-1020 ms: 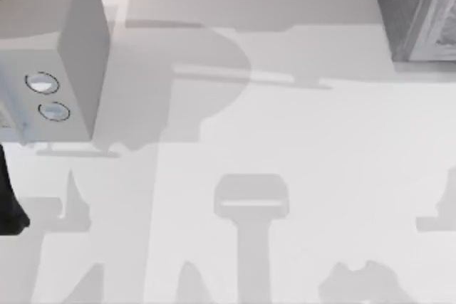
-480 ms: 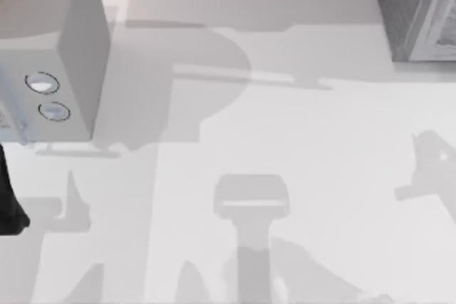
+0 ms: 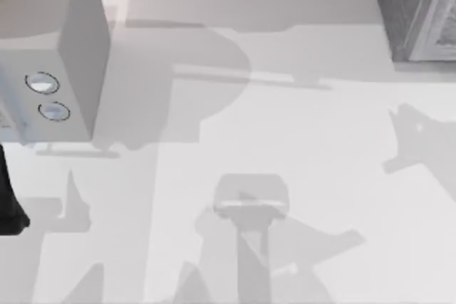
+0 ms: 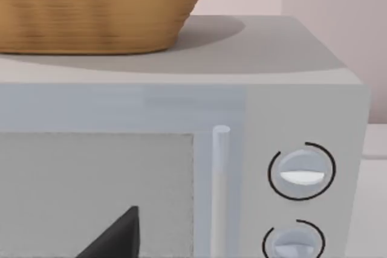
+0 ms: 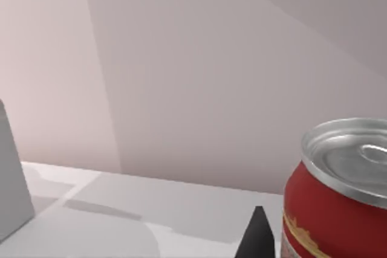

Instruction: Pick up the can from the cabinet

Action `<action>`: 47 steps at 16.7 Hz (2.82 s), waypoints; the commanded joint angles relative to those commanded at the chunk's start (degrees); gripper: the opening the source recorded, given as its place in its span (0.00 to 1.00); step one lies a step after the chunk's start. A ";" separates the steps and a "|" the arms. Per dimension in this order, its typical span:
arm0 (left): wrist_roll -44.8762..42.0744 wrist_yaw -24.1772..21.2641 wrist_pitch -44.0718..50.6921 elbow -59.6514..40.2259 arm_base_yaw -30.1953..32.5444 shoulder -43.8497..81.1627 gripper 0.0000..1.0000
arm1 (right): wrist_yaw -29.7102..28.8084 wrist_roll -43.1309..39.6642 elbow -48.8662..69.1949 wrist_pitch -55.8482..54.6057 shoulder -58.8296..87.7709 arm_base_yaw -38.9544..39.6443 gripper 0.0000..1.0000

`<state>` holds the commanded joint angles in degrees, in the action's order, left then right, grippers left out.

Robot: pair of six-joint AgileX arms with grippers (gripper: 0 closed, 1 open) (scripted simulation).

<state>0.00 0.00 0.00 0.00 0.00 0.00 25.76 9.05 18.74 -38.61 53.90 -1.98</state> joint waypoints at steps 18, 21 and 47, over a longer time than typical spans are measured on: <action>0.00 0.00 0.00 0.00 0.00 0.00 1.00 | 23.70 0.17 14.54 -32.81 47.02 -9.42 0.00; 0.00 0.00 0.00 0.00 0.00 0.00 1.00 | 27.15 -0.57 16.44 -37.36 54.04 -11.28 0.00; 0.00 0.00 0.00 0.00 0.00 0.00 1.00 | 36.93 -6.90 26.17 -52.13 80.38 -18.19 0.00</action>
<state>0.00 0.00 0.00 0.00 0.00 0.00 62.69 2.14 44.92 -90.74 134.28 -20.18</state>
